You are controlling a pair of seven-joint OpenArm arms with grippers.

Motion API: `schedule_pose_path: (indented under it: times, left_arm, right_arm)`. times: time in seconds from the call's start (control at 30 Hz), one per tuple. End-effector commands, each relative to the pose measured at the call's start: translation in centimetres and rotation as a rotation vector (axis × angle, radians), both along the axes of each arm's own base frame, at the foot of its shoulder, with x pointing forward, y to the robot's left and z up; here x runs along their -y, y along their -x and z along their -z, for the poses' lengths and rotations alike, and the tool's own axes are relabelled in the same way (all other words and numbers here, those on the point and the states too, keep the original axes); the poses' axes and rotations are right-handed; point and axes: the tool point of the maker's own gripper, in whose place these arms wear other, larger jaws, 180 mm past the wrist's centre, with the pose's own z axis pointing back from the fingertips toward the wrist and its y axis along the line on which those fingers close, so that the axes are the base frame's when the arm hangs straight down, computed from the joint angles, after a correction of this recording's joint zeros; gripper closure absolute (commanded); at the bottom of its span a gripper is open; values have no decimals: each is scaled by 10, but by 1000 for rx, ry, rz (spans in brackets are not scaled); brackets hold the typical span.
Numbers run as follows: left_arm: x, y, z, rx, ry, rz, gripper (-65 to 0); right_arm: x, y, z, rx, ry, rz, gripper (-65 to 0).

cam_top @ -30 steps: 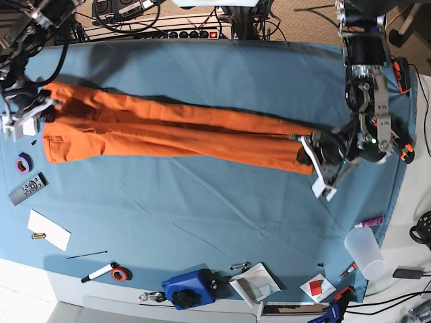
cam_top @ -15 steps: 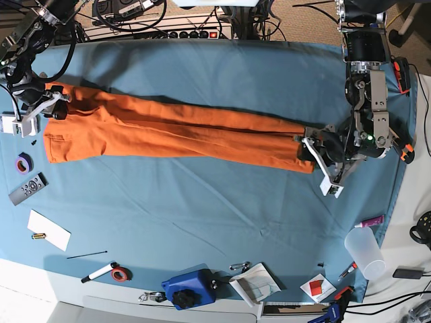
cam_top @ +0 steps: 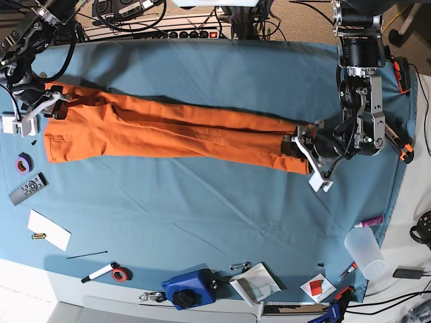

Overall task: Layout the t-shirt on the table in an organized manner, then fold the t-shirt properly
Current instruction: 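Hold both strip ends and pull them apart to straighten the strip, then carry the held end with the left gripper toward the right gripper, folding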

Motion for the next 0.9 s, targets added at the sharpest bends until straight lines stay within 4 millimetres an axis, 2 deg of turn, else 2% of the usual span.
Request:
schedule_pose_path:
  times: [0.0,0.03,0.2,0.4,0.47,0.53,0.7,0.87]
  left_arm:
    - [-3,2,0,-11,-28,22,-36]
    - [-4,1,0,-4,-36,27,0]
    - [-26,-13,-5,27,-138,20,0]
    - [-93,-36,-31,87,-299,-15,0]
    - [-108,-39,-41,101,-306,-18,0]
    - [-107,-38,-48,113,-268,10,0]
    - [-85,-28,-53,128,-186,97,0]
    - [-48,-21,-67,216,-167,162,0]
  right_arm:
    - [5,-7,-14,43,27,-8,-204]
    - [5,-7,-14,45,27,-8,-204]
    - [6,-11,-18,73,29,-5,-204]
    - [6,-13,-20,89,30,-4,-204]
    - [6,-14,-21,96,30,-4,-204]
    - [6,-16,-22,108,28,-4,-204]
    - [0,-22,-29,157,-3,-14,-204]
    - [0,-22,-29,156,-3,-15,-204]
